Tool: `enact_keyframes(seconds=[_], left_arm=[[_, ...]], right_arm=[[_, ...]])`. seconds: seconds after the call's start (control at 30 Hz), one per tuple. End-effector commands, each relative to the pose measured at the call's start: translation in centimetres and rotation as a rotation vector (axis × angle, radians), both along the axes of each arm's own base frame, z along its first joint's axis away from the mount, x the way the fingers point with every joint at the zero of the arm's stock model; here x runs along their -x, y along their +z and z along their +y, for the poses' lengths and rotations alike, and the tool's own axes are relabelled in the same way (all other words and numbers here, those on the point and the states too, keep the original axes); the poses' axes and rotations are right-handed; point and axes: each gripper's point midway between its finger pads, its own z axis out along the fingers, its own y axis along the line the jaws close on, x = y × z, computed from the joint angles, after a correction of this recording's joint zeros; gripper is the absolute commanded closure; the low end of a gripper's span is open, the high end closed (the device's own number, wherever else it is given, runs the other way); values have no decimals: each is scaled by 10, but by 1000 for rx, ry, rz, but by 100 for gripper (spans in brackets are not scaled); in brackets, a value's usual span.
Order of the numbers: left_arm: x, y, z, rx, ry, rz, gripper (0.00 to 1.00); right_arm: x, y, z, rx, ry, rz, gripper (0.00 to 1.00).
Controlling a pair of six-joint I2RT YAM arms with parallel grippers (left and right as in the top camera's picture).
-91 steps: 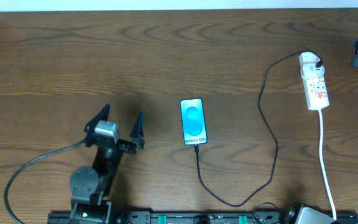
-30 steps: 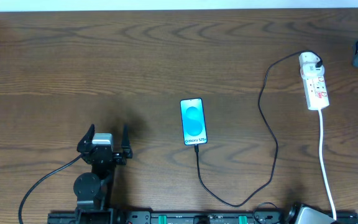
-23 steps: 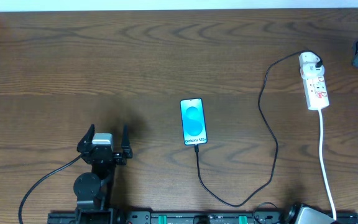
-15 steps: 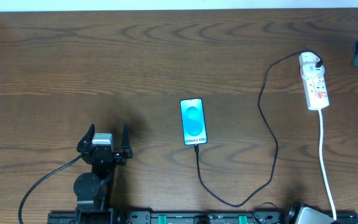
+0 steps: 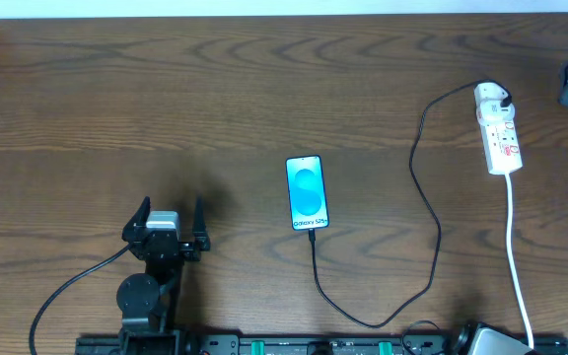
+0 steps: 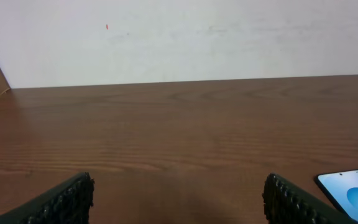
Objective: Plug charger to phone and switch on socket
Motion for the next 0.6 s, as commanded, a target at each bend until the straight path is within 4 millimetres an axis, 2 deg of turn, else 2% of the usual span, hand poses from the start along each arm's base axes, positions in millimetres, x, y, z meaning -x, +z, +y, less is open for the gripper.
enact_keyframes(seconds=[0.0,0.23,0.57], left_arm=[[1,-15,0,-13,-2,46,12],[1,-15,0,-13,-2,46,13],[1,-15,0,-13,-2,46,13]], right_arm=[[0,3,1,-3,-1,-6,1],[0,2,1,-3,-2,-3,1],[11,-6,-4,16,-44,43,1]])
